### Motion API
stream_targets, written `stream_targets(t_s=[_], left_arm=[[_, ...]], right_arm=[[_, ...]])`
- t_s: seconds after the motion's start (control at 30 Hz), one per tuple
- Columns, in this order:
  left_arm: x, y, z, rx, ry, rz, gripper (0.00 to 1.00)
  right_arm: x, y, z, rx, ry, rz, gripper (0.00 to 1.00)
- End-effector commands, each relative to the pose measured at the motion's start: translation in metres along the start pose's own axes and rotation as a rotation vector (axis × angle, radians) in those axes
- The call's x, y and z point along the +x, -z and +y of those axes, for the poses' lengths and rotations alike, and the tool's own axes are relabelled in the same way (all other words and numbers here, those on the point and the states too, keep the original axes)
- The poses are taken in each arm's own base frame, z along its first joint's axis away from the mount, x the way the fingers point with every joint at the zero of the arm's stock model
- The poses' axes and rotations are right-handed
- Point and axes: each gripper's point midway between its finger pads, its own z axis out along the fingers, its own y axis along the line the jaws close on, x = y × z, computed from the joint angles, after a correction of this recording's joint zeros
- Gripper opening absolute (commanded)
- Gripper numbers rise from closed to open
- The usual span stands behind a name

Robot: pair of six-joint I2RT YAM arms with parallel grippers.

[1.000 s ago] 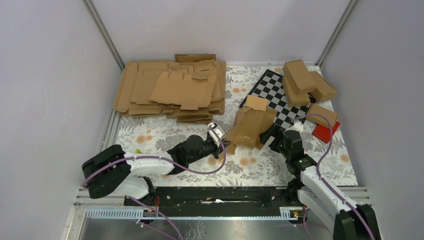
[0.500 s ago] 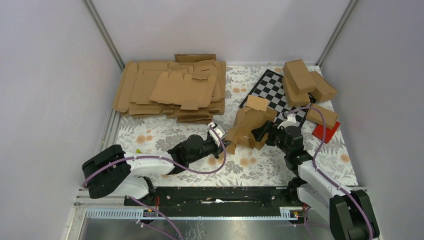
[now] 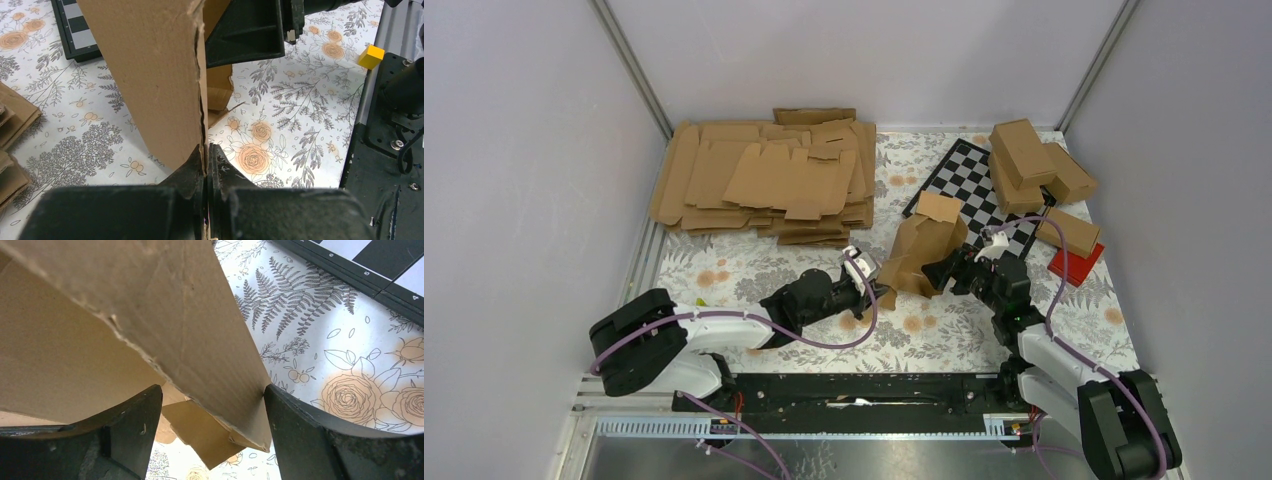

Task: Fold the paper box

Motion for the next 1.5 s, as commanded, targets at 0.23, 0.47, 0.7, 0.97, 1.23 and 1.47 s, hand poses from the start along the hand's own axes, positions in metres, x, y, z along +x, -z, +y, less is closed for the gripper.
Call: stream_targets(t_s=[0.23,0.47,0.7,0.97,1.23,1.47], left_arm=[[-0.006,-0.006,-0.013,0.072,0.021,-0.013,0.00],[-0.007,-0.006,-0.010,0.046,0.032,-0.012,0.00],[-0.023,0.002,-0.009,0.051,0.081,-0.063,0.00],[-0.043,0.018,-0.009,0.209,0.229,-0.153,0.00],[-0.038,0.013,-0.020,0.282,0.232,-0.123,0.00],[-0.036,0.009,-0.019,0.289,0.243,-0.115,0.00]], right_arm=[[0.004,-0.003,0.020,-0.084,0.081,0.007,0.83],[0.013,-0.007,0.020,-0.029,0.134,0.043,0.99],[0.009,-0.006,0.017,0.014,0.156,0.039,1.00],[0.014,-0.010,0.012,0.048,0.144,0.083,1.00],[0.022,-0.013,0.018,0.017,0.149,0.133,1.00],[0.027,-0.011,0.027,-0.008,0.168,0.182,1.00]])
